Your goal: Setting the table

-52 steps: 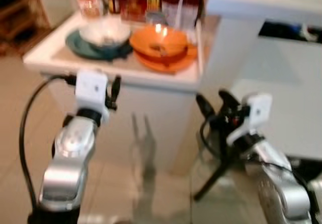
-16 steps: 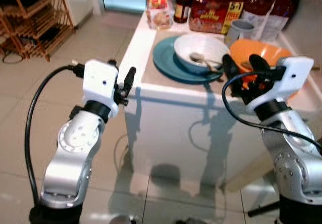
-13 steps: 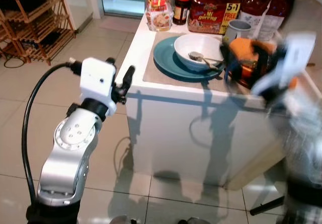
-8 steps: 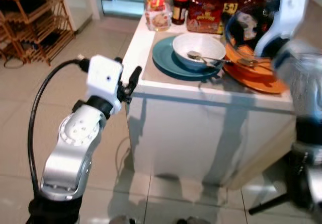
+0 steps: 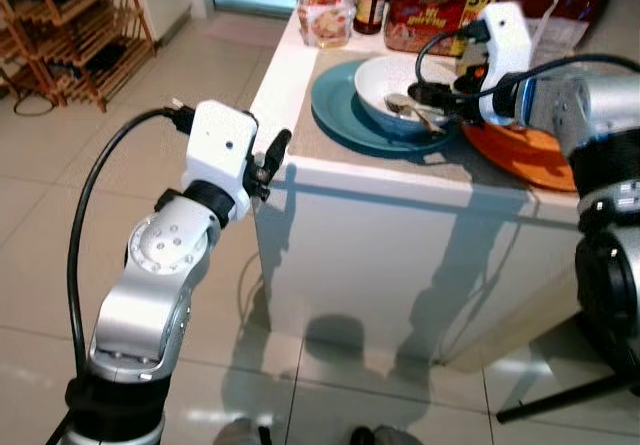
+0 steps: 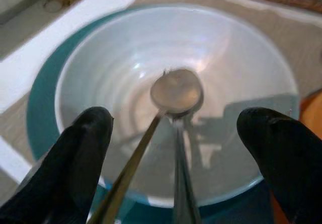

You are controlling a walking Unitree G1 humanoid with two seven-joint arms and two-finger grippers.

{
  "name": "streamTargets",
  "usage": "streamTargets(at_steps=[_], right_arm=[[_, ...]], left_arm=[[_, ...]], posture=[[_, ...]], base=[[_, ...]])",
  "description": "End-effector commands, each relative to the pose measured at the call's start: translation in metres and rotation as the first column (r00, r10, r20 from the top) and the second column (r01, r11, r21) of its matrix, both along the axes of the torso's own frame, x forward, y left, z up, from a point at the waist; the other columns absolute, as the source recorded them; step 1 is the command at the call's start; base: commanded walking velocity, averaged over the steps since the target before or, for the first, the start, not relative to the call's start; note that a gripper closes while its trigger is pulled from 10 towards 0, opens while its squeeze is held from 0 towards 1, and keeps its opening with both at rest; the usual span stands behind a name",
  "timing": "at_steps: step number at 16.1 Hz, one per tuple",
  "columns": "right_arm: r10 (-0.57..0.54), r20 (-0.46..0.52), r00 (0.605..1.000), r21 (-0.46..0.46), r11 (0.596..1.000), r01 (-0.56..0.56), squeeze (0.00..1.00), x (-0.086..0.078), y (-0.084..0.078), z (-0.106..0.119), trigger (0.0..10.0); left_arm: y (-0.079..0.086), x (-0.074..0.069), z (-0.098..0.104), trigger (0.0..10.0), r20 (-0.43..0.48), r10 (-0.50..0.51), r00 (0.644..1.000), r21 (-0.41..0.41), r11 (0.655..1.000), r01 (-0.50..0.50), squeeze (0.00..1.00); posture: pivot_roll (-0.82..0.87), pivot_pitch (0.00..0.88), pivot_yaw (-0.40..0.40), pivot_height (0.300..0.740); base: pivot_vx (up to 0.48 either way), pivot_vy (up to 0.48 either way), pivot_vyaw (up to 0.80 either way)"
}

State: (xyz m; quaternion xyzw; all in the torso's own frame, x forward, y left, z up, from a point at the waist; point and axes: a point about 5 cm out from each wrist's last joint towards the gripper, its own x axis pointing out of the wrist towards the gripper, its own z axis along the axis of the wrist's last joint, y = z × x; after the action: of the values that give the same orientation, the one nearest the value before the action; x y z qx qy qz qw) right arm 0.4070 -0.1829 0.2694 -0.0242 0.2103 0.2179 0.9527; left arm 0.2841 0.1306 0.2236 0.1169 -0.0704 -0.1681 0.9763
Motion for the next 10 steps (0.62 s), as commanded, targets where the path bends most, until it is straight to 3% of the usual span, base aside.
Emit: streamTargets(at_steps=[1, 3, 8, 9, 10], right_arm=[[0.001, 0.004, 1.000, -0.042, 0.999, -0.001, 0.00, 0.000, -0.007, 0.008, 10.0], [0.014, -0.020, 1.000, -0.079, 0.997, -0.015, 0.00, 0.001, -0.010, 0.010, 10.0], [0.033, -0.063, 0.997, -0.146, 0.988, -0.042, 0.00, 0.002, -0.011, 0.002, 10.0], [0.036, -0.068, 0.997, -0.151, 0.987, -0.046, 0.00, 0.002, -0.011, 0.001, 9.1], [0.034, -0.081, 0.996, -0.144, 0.988, -0.046, 0.00, 0.001, -0.012, -0.002, 4.7]], left_arm=[[-0.004, 0.000, 0.003, 10.0, 0.002, -0.027, 1.000, 0.022, 0.999, 0.027, 0.00], [-0.010, -0.003, 0.003, 10.0, -0.005, -0.089, 0.996, 0.048, 0.995, 0.089, 0.00], [-0.014, -0.003, 0.005, 10.0, -0.005, -0.106, 0.994, 0.045, 0.993, 0.107, 0.00], [-0.014, -0.003, 0.005, 10.0, -0.006, -0.107, 0.994, 0.046, 0.993, 0.107, 0.00], [-0.013, -0.003, 0.005, 10.0, -0.007, -0.107, 0.994, 0.045, 0.993, 0.107, 0.00]], posture=[[0.05, 0.041, -0.055, 0.740], [0.04, 0.036, -0.050, 0.740], [0.05, 0.029, -0.057, 0.740], [0.05, 0.028, -0.056, 0.740], [0.05, 0.027, -0.056, 0.740]], base=[[0.000, 0.000, 0.00], [0.000, 0.000, 0.00], [0.000, 0.000, 0.00], [0.000, 0.000, 0.00], [0.000, 0.000, 0.00]])
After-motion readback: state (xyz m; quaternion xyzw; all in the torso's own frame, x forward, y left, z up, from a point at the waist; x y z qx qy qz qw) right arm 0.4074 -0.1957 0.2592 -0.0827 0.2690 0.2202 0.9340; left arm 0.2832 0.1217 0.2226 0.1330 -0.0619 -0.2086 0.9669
